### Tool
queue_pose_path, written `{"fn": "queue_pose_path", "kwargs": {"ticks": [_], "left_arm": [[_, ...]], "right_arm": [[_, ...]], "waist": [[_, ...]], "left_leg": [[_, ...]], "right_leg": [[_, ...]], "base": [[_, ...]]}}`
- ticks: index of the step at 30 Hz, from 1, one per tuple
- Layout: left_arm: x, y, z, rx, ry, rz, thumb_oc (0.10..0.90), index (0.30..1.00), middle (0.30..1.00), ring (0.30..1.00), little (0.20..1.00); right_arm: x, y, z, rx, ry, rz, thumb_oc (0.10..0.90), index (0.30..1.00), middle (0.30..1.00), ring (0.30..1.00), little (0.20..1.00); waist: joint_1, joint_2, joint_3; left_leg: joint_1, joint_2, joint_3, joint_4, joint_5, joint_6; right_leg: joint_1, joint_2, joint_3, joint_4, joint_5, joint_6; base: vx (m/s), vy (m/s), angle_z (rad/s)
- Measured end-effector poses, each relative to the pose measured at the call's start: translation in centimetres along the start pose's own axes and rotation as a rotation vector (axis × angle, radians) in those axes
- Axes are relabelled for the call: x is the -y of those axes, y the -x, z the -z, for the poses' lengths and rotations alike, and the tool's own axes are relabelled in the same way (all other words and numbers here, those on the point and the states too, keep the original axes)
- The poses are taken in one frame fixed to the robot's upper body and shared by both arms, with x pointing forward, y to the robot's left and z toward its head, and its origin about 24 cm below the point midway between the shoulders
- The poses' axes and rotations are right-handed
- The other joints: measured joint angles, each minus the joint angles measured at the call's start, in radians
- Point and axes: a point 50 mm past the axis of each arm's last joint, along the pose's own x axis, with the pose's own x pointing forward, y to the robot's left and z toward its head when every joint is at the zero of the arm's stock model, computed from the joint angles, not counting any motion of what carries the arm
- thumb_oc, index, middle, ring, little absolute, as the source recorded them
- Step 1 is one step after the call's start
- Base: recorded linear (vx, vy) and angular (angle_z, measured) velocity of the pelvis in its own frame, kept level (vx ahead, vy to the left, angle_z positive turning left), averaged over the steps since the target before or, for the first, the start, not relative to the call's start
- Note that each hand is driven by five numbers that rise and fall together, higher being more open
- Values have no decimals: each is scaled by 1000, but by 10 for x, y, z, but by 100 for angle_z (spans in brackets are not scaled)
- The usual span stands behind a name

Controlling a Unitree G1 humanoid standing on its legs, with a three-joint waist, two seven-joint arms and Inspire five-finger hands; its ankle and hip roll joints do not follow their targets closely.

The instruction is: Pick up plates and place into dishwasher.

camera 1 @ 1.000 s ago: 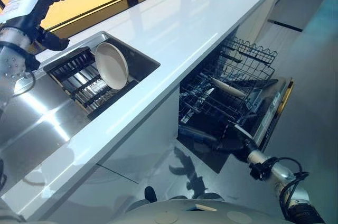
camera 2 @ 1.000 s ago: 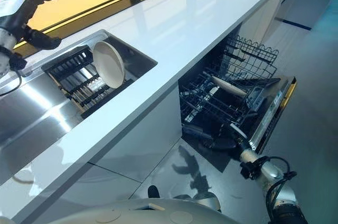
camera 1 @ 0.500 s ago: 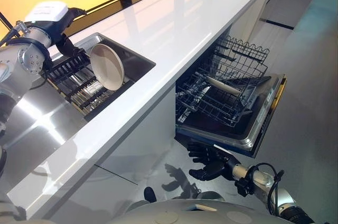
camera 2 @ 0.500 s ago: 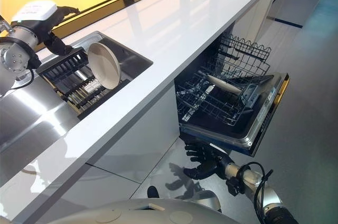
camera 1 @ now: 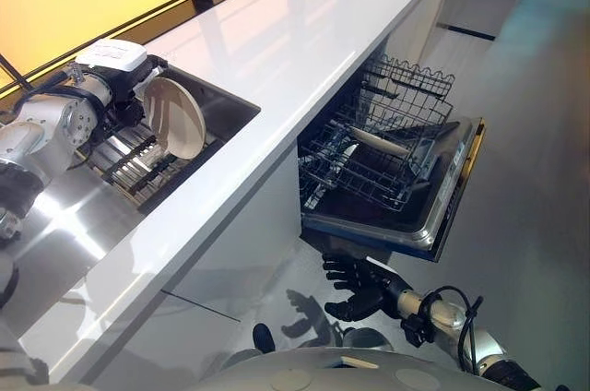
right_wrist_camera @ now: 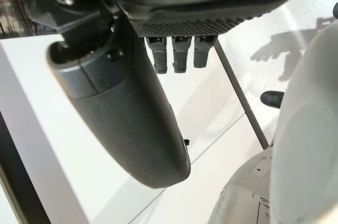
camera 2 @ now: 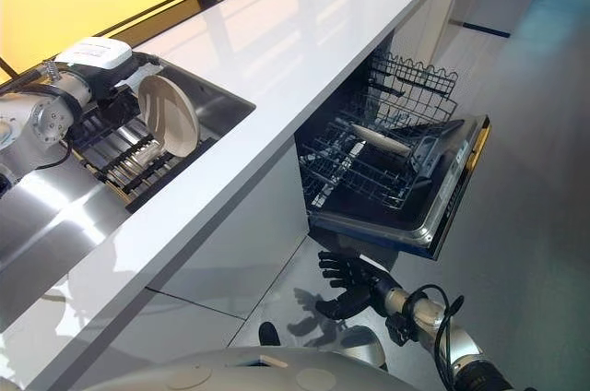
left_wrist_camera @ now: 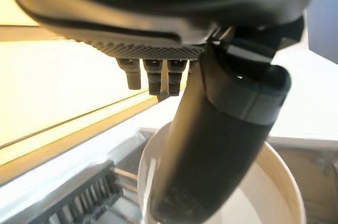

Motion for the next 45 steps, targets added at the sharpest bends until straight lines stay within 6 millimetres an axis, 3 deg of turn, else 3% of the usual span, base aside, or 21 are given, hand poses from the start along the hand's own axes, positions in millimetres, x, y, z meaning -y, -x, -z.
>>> {"fn": "queue_pose_path", "kwargs": {"ticks": [17, 28, 34, 36, 37, 38, 45], "left_arm": [[-7, -12, 5, -80, -90, -84, 800, 900, 900, 900, 900], [-4, -17, -8, -35, -147, -127, 800, 900, 900, 900, 900], [11, -19, -23, 53, -264, 5, 800, 900, 900, 900, 900], [13, -19, -28, 78, -293, 48, 440, 592, 592, 592, 540], [13, -19, -30, 86, -306, 71, 163, 354, 354, 354, 263], [13, -20, -32, 99, -323, 101, 100, 300, 300, 300, 200], [9, -21, -49, 162, -505, 284, 100, 300, 300, 300, 200]], "right_arm": [[1, 0, 2, -9, 1, 20, 800, 900, 900, 900, 900], [3, 1, 7, -26, -7, 41, 800, 900, 900, 900, 900], [3, 2, 10, -37, -12, 47, 800, 900, 900, 900, 900], [3, 2, 9, -35, -11, 47, 800, 900, 900, 900, 900], [3, 2, 9, -35, -11, 47, 800, 900, 900, 900, 900], [4, 2, 9, -36, -11, 47, 800, 900, 900, 900, 900], [6, 3, 8, -49, -7, 52, 800, 900, 900, 900, 900]], "waist": [[-38, -30, 59], [-55, -34, 76], [-69, -34, 80], [-70, -34, 81], [-70, -34, 81], [-69, -33, 82], [-65, -16, 97]], "left_leg": [[1, -27, 1, 0, -10, 16], [3, -31, -2, 0, -11, 18], [2, -32, -4, 0, -11, 18], [2, -32, -5, 0, -12, 19], [2, -32, -5, 0, -12, 19], [2, -32, -5, 0, -12, 19], [3, -34, -15, 0, -11, 19]], "right_leg": [[-36, -21, 10, 52, -10, 18], [-52, -21, 25, 69, -11, 21], [-53, -21, 26, 69, -11, 21], [-52, -21, 26, 69, -11, 21], [-52, -21, 26, 69, -11, 21], [-52, -21, 26, 70, -11, 21], [-50, -21, 24, 70, -11, 21]], "base": [[52, -5, -5], [35, -12, -5], [0, 0, 0], [0, 0, 0], [0, 0, 0], [0, 0, 0], [0, 0, 0]]}}
